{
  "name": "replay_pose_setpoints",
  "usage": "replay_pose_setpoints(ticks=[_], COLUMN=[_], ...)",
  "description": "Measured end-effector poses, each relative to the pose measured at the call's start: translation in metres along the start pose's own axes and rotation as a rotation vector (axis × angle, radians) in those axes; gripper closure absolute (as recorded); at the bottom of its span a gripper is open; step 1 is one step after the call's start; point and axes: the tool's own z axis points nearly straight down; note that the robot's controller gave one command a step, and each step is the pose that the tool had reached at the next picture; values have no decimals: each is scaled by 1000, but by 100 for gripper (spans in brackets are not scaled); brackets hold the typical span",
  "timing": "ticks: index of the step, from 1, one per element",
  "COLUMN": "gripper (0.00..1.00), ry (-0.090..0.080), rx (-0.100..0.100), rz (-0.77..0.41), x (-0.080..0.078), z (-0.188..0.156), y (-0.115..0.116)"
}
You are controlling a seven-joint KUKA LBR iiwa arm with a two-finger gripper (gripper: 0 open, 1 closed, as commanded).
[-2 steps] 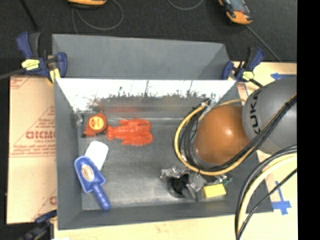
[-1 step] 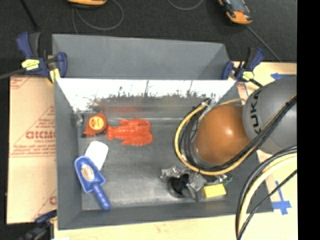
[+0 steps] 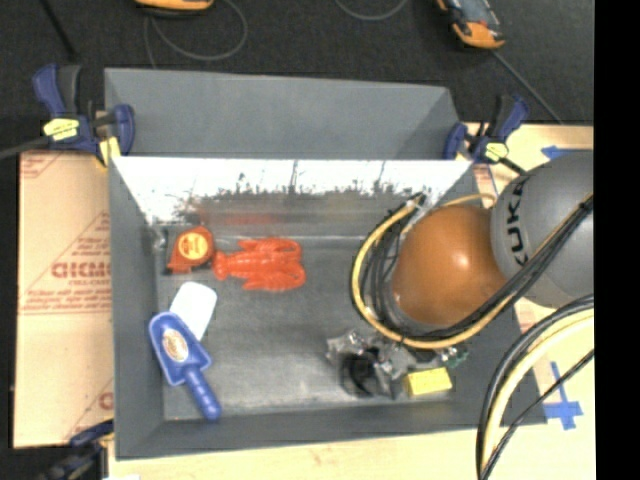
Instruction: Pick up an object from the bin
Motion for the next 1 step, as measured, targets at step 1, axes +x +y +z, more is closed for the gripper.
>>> replay_pose_setpoints(ticks=[1], gripper=[100], ry=[6], rx=[-1], rz=[1], x=[2], z=[-21], y=[0])
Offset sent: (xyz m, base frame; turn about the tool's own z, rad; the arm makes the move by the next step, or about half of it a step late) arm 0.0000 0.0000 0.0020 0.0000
